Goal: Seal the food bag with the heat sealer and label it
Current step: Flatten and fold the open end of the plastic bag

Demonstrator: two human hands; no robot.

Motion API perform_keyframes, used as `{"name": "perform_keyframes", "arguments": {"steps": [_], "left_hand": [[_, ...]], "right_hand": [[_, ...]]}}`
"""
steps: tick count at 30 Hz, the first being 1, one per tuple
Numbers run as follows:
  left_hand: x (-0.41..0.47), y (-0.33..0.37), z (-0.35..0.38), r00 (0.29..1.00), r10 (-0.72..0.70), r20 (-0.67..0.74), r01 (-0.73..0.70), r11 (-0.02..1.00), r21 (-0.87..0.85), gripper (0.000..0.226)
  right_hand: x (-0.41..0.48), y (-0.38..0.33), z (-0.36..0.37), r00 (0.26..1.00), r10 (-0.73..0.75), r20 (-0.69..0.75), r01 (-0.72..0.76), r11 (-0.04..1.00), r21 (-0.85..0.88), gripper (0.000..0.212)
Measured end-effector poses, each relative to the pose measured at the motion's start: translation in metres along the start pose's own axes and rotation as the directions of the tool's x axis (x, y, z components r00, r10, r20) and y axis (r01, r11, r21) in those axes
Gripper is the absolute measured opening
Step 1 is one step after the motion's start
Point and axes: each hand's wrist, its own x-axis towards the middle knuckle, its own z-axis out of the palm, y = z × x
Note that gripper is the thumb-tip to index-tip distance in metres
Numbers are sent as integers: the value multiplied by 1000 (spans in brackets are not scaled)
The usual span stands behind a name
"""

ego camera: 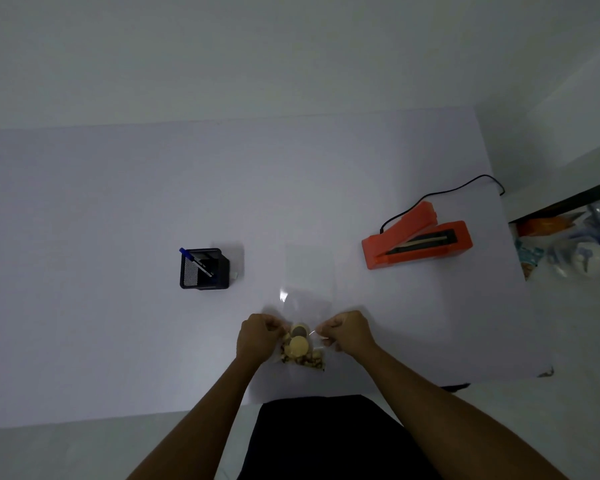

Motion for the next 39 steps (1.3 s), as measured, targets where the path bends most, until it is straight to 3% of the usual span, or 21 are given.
{"name": "perform_keyframes", "arguments": {"steps": [10, 12, 14, 16, 18, 20, 23, 30, 39], "left_hand": [[-6, 6, 4, 994, -86, -67, 85, 996, -24, 16], [-10, 11, 4, 990, -75, -116, 77, 997, 7, 9], [-13, 14, 4, 983, 19, -185, -5, 997, 78, 14], [-15, 16, 8, 954, 233, -189, -195, 960, 202, 25], [-20, 19, 17, 899, 428, -94, -379, 867, 324, 29], [-27, 20, 28, 863, 503, 42, -464, 757, 460, 29], [-37, 16, 40, 858, 470, 208, -485, 605, 631, 32], [-49, 17, 56, 899, 383, 212, -410, 564, 716, 47], [-58, 20, 70, 924, 329, 195, -361, 583, 728, 78]], "right_hand": [[0, 7, 9, 997, 55, -63, -59, 996, -67, 29], [-1, 7, 10, 995, 48, -84, -56, 994, -93, 30], [-1, 7, 10, 995, 53, -89, -62, 993, -103, 29], [-1, 9, 11, 994, 47, -96, -57, 993, -106, 26], [-1, 9, 11, 994, 36, -103, -48, 991, -121, 25], [-1, 8, 11, 995, 33, -95, -46, 989, -142, 24], [-1, 7, 10, 997, 34, -69, -44, 989, -140, 25], [-5, 11, 3, 998, 65, 6, -64, 996, -63, 20], [-11, 23, -13, 967, -5, -256, 59, 977, 205, 32]]}}
